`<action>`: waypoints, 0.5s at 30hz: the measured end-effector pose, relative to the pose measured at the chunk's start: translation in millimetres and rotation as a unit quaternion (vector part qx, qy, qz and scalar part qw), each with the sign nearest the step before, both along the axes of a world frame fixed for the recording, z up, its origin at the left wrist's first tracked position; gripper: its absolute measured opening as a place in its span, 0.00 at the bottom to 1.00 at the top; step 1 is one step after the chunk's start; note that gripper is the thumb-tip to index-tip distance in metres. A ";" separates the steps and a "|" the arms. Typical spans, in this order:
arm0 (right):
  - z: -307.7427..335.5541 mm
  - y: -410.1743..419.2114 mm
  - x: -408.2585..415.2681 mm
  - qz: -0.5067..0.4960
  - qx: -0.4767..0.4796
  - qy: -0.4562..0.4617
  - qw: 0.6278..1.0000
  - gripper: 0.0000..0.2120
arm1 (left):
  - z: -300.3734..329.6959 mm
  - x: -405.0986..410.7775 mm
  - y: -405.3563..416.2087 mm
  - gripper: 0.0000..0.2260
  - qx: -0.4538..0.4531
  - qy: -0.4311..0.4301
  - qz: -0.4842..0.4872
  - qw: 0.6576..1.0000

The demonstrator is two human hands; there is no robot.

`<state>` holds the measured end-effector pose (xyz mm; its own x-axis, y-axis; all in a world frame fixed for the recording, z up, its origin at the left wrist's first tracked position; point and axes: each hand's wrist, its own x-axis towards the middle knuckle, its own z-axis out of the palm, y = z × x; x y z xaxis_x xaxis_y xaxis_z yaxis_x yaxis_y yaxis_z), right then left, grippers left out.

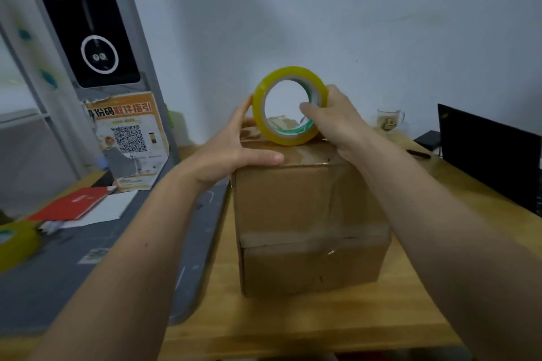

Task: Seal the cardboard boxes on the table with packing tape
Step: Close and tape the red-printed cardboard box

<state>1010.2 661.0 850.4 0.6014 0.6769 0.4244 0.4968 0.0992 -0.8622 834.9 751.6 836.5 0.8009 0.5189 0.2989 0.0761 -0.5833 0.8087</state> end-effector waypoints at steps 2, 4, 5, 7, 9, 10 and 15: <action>-4.2 6.8 -7.6 0.017 -0.012 -0.008 1.000 0.13 | -1.9 -7.7 6.3 0.58 0.000 0.031 -0.003 1.000; -6.8 11.9 -12.9 0.019 -0.020 -0.032 0.999 0.12 | -7.3 -16.0 10.7 0.61 0.006 0.069 0.005 0.998; -6.9 13.9 -14.2 0.013 -0.022 -0.047 0.999 0.11 | -9.5 -18.4 12.3 0.63 0.013 0.083 0.010 0.996; -7.0 16.5 -16.4 0.000 -0.029 -0.073 0.997 0.09 | -11.2 -19.9 16.2 0.63 0.019 0.092 0.017 0.995; -6.4 14.9 -16.3 -0.007 -0.034 -0.099 0.995 0.08 | -9.2 -19.6 18.3 0.61 0.022 0.101 0.017 0.995; -5.3 11.9 -14.3 -0.013 -0.038 -0.110 0.993 0.08 | -8.5 -19.9 19.0 0.61 0.022 0.109 0.016 0.994; 3.5 -18.3 19.9 -0.069 -0.046 -0.128 0.988 0.10 | -13.5 -21.7 22.8 0.65 0.016 0.147 0.034 0.988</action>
<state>1030.0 642.7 853.9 0.5709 0.6392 0.5153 0.7038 -0.0578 -0.7080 813.2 774.4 823.0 0.8194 0.5681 0.0757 0.3444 -0.5937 0.7272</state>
